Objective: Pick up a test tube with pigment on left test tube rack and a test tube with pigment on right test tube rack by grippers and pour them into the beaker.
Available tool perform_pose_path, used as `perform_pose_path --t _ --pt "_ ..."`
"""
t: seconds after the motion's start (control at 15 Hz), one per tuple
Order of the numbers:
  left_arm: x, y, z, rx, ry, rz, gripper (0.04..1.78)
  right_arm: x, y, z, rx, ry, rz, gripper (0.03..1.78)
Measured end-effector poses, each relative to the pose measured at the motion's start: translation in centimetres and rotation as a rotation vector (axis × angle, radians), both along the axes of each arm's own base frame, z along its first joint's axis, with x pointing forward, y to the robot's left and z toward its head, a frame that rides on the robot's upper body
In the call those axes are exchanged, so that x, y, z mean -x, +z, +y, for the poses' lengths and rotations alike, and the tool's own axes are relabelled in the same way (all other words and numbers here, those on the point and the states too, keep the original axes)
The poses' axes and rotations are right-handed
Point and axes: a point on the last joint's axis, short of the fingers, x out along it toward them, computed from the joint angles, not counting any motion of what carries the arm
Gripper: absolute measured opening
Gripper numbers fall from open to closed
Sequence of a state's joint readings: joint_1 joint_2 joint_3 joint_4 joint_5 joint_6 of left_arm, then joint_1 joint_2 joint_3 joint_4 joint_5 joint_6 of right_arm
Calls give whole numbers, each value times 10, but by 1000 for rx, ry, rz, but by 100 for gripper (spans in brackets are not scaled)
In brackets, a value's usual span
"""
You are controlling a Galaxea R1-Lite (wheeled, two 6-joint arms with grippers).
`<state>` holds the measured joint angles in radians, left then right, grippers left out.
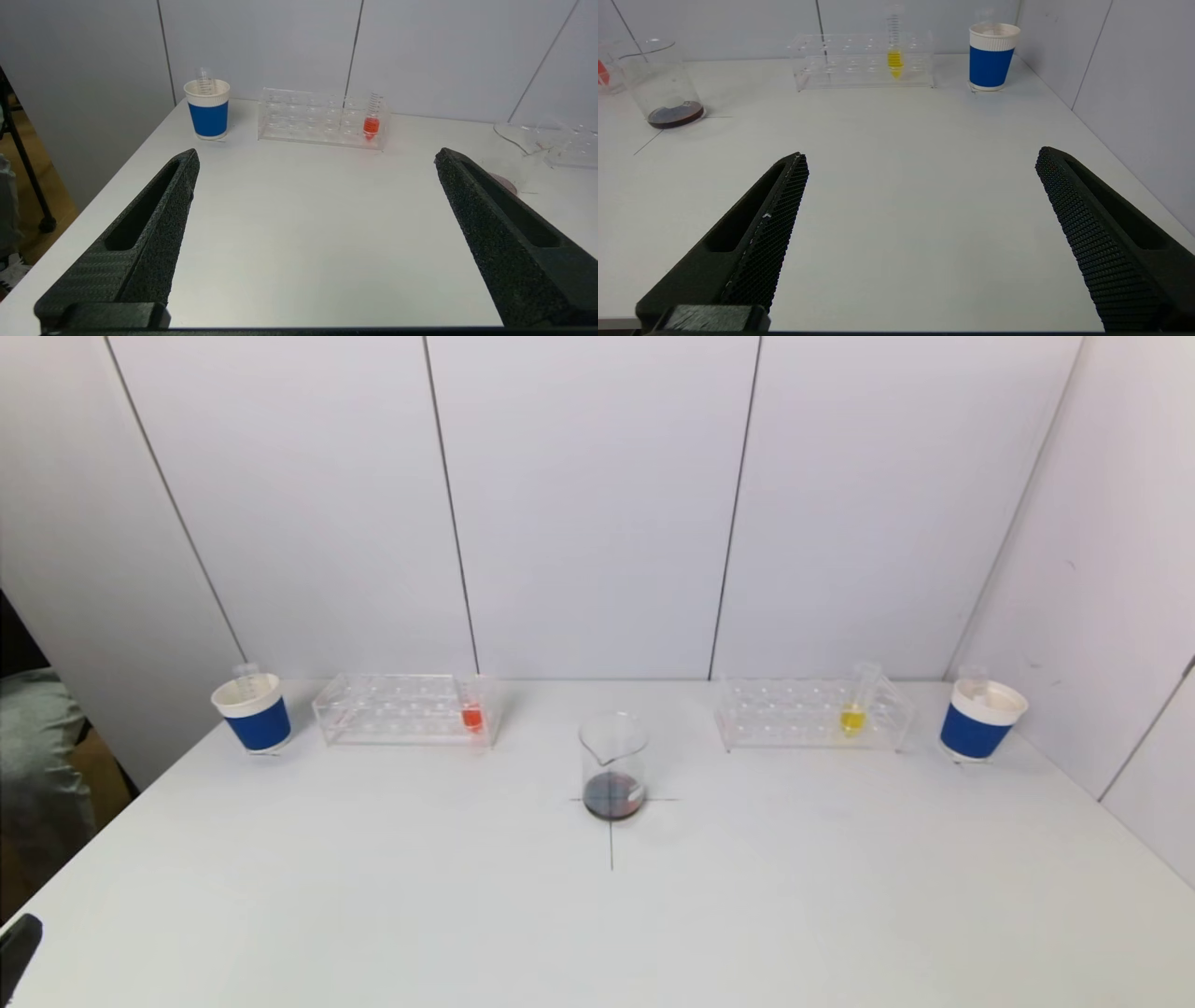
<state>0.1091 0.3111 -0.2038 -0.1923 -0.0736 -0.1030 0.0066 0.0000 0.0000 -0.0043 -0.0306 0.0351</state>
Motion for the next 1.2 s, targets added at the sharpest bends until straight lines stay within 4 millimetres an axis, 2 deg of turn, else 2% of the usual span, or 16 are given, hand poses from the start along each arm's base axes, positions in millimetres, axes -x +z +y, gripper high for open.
perform_pose_path --t 0.2,0.73,1.0,1.2 --pt "2 -14 -1 23 -59 22 176 0 0 0 0 0 0 177" --pt "12 -20 -2 54 -204 31 176 0 0 0 0 0 0 177" --pt "30 -39 -1 22 -192 36 176 0 0 0 0 0 0 177" --pt "31 -55 0 -20 -130 56 176 0 0 0 0 0 0 177"
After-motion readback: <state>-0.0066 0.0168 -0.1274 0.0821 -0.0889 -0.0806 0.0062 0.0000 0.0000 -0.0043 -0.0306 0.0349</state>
